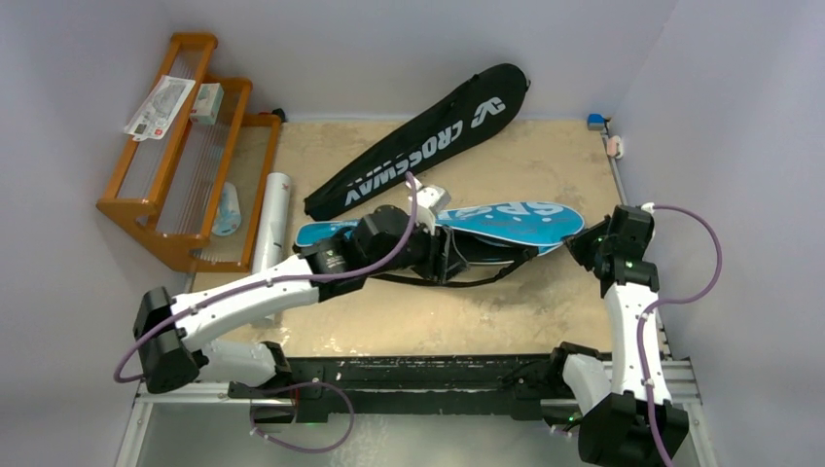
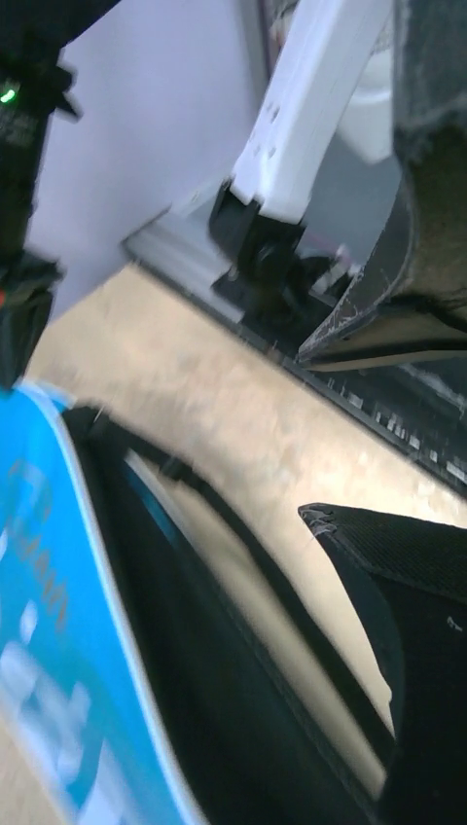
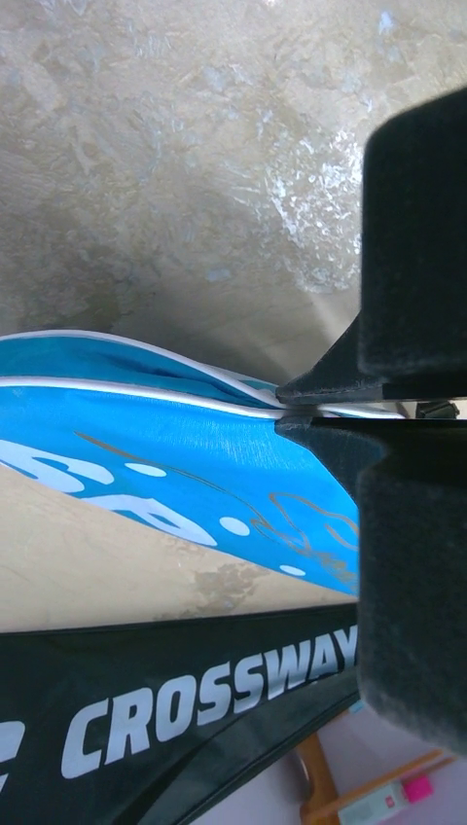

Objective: Pack up the badminton gear
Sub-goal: Adjust the racket bag.

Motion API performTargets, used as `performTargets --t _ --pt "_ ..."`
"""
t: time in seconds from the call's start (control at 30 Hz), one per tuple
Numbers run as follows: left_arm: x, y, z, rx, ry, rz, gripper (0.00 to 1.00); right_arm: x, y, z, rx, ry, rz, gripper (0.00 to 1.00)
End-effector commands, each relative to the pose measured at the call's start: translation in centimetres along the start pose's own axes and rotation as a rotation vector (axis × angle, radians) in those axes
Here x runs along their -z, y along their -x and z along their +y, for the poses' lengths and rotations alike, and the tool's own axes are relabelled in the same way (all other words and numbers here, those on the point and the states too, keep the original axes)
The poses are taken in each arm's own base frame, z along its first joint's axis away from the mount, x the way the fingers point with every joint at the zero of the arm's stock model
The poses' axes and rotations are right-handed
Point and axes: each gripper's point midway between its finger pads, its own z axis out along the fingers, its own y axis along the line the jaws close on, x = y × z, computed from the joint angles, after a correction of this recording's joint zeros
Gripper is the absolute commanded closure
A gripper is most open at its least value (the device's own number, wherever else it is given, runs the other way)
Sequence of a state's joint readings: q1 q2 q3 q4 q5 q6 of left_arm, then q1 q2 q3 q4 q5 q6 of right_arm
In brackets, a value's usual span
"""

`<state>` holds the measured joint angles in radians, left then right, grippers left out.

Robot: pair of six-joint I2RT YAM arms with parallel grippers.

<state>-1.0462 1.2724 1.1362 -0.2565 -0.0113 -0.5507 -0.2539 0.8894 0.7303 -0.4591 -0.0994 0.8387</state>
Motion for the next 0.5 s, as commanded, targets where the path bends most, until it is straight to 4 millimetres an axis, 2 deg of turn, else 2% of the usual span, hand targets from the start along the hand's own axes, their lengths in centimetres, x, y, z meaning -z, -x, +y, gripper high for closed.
performTargets --t 0.0,0.07,0.1,0.23,0.3,0.47 --pt "-1.8 -3.8 -7.6 0.173 -0.377 0.103 0.53 0.9 0.2 3.0 -0.052 0.107 0.015 1.0" --pt "-3.7 -5.1 -9.0 0.153 -0.39 0.124 0.57 1.2 0.0 3.3 -0.073 0.1 0.031 1.0" --pt "-4.8 -6.2 -9.1 0.142 -0.378 0.146 0.59 1.5 0.1 3.5 -0.083 0.101 0.031 1.0" --pt "-8.5 -8.4 -10.5 0.132 -0.378 0.151 0.7 3.0 0.1 4.4 -0.114 0.102 0.037 1.0" --pt "-9.8 -9.5 -10.5 0.143 -0.351 0.13 0.71 3.9 0.1 4.8 -0.119 0.106 0.04 1.0" --pt "-12.7 -11.5 -8.7 0.175 -0.247 0.054 0.72 6.1 0.7 5.8 -0.118 0.091 0.054 1.0"
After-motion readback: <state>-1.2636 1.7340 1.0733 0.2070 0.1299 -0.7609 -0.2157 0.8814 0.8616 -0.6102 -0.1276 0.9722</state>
